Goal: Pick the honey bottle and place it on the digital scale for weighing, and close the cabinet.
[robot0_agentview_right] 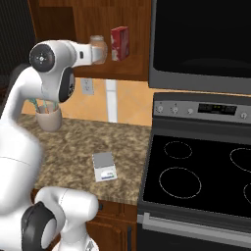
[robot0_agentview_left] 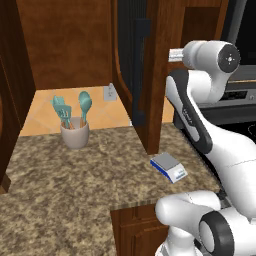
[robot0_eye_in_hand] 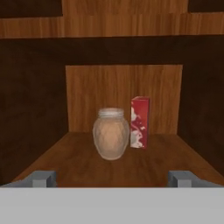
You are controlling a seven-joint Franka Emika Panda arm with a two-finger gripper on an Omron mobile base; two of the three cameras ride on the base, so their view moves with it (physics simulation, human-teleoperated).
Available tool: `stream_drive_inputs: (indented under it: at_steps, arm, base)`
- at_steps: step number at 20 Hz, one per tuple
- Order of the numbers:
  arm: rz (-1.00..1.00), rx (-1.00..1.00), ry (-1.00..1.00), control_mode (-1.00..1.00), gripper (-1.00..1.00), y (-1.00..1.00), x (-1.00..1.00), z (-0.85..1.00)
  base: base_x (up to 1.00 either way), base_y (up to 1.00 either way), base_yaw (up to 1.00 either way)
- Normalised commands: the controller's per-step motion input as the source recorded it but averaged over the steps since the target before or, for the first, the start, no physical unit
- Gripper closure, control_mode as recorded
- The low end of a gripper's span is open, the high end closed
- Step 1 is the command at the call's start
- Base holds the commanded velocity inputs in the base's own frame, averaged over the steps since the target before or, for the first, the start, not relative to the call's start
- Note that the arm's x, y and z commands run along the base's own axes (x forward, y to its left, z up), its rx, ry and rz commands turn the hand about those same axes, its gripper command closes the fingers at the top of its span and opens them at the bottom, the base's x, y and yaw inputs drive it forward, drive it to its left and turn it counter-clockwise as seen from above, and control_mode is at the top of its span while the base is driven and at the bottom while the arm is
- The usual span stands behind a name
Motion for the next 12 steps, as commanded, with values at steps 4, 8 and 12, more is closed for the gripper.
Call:
stream_drive_inputs:
  at_steps: [4,8,12]
  arm:
    - [0.00,0.01,0.00,-1.00,-1.00,0.00,0.52,0.00]
    - [0.00,0.00,0.00,-1.00,-1.00,0.00,0.49,0.12]
    - [0.00,0.02,-0.02,-1.00,-1.00,0.00,0.44,0.12]
  base:
    - [0.00,0.00,0.00]
    - [0.00,0.00,0.00]
    - [0.00,0.00,0.00]
